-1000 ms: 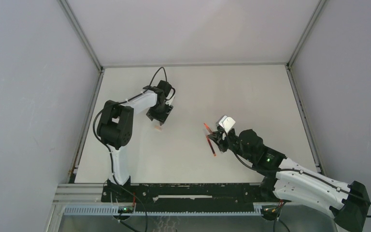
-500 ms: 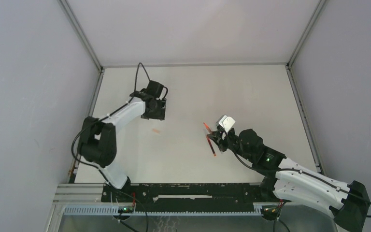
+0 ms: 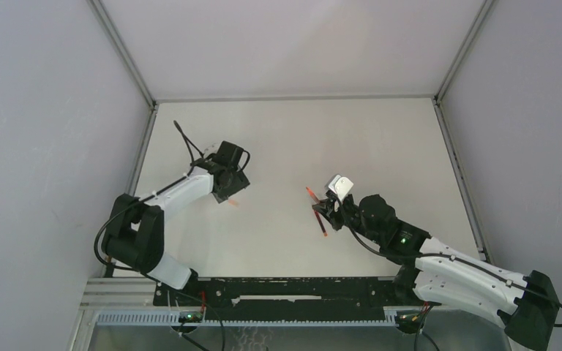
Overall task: Insert the pens into the pen caps
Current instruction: Move the pen cap to the center of the board.
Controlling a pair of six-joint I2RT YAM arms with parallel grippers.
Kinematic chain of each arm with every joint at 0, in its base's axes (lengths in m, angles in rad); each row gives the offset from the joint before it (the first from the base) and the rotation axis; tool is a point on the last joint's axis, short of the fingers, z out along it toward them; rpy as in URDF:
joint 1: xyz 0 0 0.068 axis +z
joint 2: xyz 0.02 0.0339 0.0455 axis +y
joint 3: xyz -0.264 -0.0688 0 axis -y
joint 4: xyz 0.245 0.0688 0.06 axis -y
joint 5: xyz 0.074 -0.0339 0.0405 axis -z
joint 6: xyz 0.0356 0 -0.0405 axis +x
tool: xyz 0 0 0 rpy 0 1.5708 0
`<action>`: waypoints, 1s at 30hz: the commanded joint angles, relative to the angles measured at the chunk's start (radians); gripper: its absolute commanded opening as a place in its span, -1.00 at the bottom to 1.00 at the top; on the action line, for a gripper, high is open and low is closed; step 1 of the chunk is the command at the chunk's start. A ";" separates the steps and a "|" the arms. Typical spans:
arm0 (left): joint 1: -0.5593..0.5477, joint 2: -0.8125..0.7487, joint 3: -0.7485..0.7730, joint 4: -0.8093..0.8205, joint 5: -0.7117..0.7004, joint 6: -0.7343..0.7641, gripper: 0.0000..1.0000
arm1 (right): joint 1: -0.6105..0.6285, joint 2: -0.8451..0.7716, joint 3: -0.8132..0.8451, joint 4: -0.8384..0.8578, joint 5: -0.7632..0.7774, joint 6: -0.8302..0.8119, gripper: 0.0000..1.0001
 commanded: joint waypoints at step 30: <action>0.019 0.160 0.009 0.031 -0.031 -0.156 -0.02 | -0.003 -0.019 0.000 0.023 0.020 0.019 -1.00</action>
